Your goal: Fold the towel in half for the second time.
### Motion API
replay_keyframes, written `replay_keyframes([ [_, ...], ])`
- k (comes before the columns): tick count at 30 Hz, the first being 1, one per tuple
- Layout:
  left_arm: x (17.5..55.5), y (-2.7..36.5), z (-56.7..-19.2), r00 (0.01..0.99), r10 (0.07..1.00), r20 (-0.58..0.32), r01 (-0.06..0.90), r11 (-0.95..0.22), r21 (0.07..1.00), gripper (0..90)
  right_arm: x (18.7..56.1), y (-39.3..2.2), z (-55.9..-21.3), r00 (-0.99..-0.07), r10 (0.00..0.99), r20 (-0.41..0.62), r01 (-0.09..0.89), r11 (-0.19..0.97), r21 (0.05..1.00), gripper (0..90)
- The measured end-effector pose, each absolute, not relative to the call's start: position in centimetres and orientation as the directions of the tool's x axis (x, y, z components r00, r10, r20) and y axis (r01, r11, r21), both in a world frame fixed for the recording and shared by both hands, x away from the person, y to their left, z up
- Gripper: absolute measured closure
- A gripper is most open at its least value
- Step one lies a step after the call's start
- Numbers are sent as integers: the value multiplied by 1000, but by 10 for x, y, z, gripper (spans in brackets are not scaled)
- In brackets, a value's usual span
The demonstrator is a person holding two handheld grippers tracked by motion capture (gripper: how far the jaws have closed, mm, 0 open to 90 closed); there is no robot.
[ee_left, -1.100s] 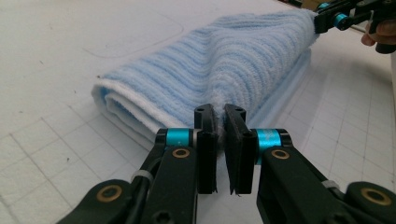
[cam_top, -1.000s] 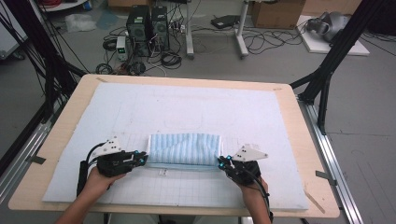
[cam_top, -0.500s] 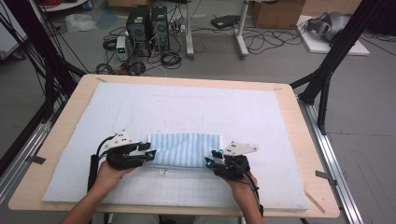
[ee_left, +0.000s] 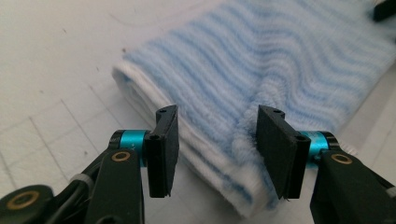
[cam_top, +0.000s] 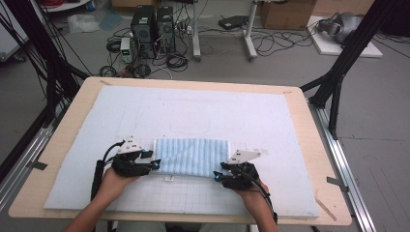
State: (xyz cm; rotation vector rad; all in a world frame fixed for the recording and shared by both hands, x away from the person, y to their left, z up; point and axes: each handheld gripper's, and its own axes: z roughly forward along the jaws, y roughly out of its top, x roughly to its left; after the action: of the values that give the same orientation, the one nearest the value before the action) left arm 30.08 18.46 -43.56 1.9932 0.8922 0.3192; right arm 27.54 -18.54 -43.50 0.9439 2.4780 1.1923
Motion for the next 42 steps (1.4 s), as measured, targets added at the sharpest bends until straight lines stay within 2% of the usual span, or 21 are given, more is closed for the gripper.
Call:
replay_keyframes([
  [1,306,192,-429,699,697,-162,472,-278,837,496,276,-188,-433,-767,637,78,441,435,785,552],
  [2,306,192,-429,699,697,-162,472,-278,837,496,277,-190,-430,-765,637,96,436,403,805,547],
  [3,315,198,-426,677,703,-220,496,-214,842,496,279,-192,-428,-763,638,104,429,380,819,543],
  [6,326,201,-431,653,720,-236,523,-202,828,497,284,-195,-425,-756,646,102,420,361,833,537],
  [8,329,199,-433,660,714,-233,520,-211,828,548,288,-196,-426,-756,646,101,423,365,829,532],
  [10,332,191,-436,702,691,-169,479,-283,831,650,293,-196,-429,-756,645,106,430,368,824,521],
  [11,334,180,-439,726,683,-77,432,-366,824,691,295,-196,-429,-754,647,113,437,367,821,519],
  [12,334,180,-439,726,683,-77,432,-366,824,713,297,-196,-430,-758,643,109,432,369,823,514],
  [13,335,176,-441,729,684,-28,410,-404,818,735,298,-196,-430,-758,643,112,436,371,820,511],
  [15,341,168,-444,725,688,35,387,-449,806,740,300,-197,-430,-760,640,114,435,370,821,510],
  [19,347,170,-446,692,721,39,401,-429,810,723,304,-199,-432,-757,643,116,441,371,817,505],
  [21,351,173,-447,655,755,30,427,-402,810,638,309,-201,-434,-738,667,98,444,371,816,504],
  [24,352,178,-443,637,771,-7,453,-367,813,633,310,-202,-431,-711,697,93,454,353,818,523],
  [25,350,181,-439,651,757,-54,435,-314,844,636,314,-203,-427,-694,715,83,443,334,832,581],
  [26,350,181,-439,651,757,-54,435,-314,844,637,317,-202,-426,-689,721,76,439,332,835,622],
  [27,350,183,-437,655,752,-74,428,-289,856,637,317,-202,-426,-689,721,76,439,332,835,622],
  [29,351,184,-438,680,721,-134,431,-244,869,644,326,-197,-430,-677,734,57,452,354,819,681],
  [32,351,181,-441,690,712,-132,440,-268,857,653,333,-193,-436,-679,732,59,474,375,797,685],
  [33,352,178,-446,693,712,-113,455,-310,835,655,338,-190,-443,-671,740,46,493,400,772,686],
  [42,352,176,-449,683,724,-95,465,-331,821,673,343,-197,-445,-626,779,25,509,384,771,678],
])
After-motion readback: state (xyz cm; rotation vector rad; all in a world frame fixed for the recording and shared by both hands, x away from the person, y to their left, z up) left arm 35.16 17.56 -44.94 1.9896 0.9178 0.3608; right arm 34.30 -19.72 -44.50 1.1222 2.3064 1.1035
